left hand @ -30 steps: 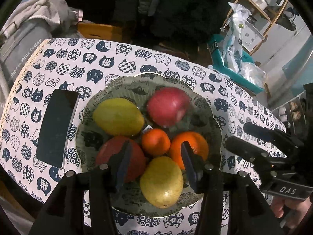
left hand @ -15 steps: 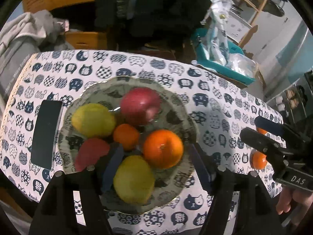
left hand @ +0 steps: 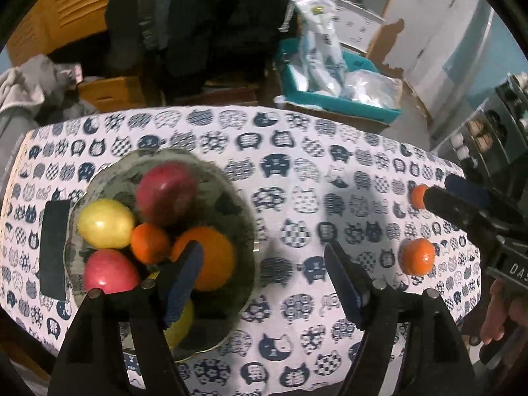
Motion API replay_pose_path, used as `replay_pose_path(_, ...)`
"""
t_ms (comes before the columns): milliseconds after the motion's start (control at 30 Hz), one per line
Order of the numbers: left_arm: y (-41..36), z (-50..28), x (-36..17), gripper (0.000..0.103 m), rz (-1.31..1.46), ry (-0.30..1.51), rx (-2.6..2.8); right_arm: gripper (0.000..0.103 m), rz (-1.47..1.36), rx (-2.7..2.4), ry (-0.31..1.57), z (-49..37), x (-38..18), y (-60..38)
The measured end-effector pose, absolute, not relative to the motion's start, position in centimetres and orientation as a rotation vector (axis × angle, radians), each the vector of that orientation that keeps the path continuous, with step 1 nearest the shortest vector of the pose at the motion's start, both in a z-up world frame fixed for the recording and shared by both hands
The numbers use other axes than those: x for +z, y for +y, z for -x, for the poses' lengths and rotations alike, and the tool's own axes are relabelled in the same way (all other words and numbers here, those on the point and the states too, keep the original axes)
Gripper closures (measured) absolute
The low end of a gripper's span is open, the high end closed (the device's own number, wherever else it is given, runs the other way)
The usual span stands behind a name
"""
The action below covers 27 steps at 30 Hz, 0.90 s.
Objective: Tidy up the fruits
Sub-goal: 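Move both grippers back toward the two oranges left on the table, then grasp an orange with the right gripper while the left gripper approaches the other orange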
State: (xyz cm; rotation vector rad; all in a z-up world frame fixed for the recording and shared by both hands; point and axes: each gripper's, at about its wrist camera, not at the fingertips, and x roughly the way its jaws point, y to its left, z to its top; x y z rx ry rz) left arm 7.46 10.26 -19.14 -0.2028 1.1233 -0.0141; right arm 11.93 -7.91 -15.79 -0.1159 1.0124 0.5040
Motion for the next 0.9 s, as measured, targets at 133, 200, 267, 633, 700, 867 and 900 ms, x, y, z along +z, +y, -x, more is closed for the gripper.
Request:
replay_pose_path(133, 8.1, -7.6, -18.5, 0.023, 0.167, 1.115, -0.043, 0.025, 0.108, 0.479, 0.995, -11.8, -15.3, -10.0)
replay_pose_path(200, 7.0, -7.7, -18.3, 0.023, 0.154, 1.113, -0.057, 0.025, 0.1, 0.465, 0.992, -11.7, -15.1, -11.0)
replay_pose_path(267, 6.0, -7.8, -18.2, 0.023, 0.141, 1.112, -0.073, 0.025, 0.085, 0.453, 0.991, -11.7, -15.0, -12.1)
replay_pose_path(633, 1.0, -8.8, -18.3, 0.023, 0.09, 1.128, -0.131, 0.022, 0.034, 0.367, 0.987, -11.4, -14.6, -18.1)
replay_pose_path(700, 0.3, -9.1, -18.5, 0.023, 0.08, 1.134, -0.135, 0.022, 0.034, 0.348, 0.997, -11.7, -15.0, -19.0)
replay_pose_path(867, -0.8, -10.1, -19.0, 0.023, 0.069, 1.148, -0.142, 0.022, 0.029, 0.307, 1.044, -13.2, -16.3, -21.1)
replay_pose_path(900, -0.8, -10.3, -19.2, 0.023, 0.07, 1.151, -0.143, 0.022, 0.027, 0.301, 1.058, -13.6, -16.6, -21.5)
